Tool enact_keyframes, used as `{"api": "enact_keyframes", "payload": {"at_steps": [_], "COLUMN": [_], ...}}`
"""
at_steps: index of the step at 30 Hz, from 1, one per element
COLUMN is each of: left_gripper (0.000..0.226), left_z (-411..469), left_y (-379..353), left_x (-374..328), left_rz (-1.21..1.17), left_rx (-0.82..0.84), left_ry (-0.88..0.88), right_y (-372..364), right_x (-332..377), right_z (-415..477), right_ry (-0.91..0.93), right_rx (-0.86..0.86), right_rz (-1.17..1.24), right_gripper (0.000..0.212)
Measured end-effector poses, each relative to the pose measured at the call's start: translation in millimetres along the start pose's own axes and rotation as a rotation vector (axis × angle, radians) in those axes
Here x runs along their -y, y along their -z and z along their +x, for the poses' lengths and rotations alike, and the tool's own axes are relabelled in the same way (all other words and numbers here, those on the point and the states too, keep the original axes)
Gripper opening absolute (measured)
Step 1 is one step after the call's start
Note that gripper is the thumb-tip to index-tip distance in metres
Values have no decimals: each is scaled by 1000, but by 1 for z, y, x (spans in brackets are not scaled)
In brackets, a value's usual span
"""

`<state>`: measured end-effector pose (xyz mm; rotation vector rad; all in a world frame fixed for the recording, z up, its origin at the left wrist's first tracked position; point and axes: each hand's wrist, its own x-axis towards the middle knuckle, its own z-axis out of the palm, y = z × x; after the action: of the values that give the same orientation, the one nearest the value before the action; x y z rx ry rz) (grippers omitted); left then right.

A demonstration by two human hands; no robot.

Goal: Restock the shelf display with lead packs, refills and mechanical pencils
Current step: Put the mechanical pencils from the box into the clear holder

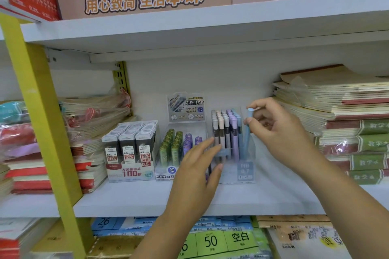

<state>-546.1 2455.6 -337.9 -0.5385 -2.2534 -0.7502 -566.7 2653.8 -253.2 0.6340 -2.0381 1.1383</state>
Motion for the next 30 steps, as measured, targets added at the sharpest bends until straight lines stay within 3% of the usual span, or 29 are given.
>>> {"api": "enact_keyframes", "payload": {"at_steps": [7,13,18,22,26,30], "left_gripper": [45,46,55,43,30,33], "left_z": [0,0,-11,-50,-132,-252], "left_y": [-1,-2,7,21,19,-4], "left_x": [2,4,2,-1,10,36], "left_rz": [-9,-37,-39,28,38,40], "left_rx": [3,13,85,-59,88,410], "left_ry": [-6,-5,-13,-18,-15,290], "right_y": [1,-8,-10,0,-16,-74], "right_x": [1,-15,-15,10,19,-13], "right_z": [-1,-3,-13,-44,-132,-262], "right_ry": [1,39,-28,72,-20,-444], "right_rx": [46,57,16,-154,-3,351], "right_rz": [-13,-275,-140,-8,187,216], "right_gripper": [25,24,36,27,14,14]}}
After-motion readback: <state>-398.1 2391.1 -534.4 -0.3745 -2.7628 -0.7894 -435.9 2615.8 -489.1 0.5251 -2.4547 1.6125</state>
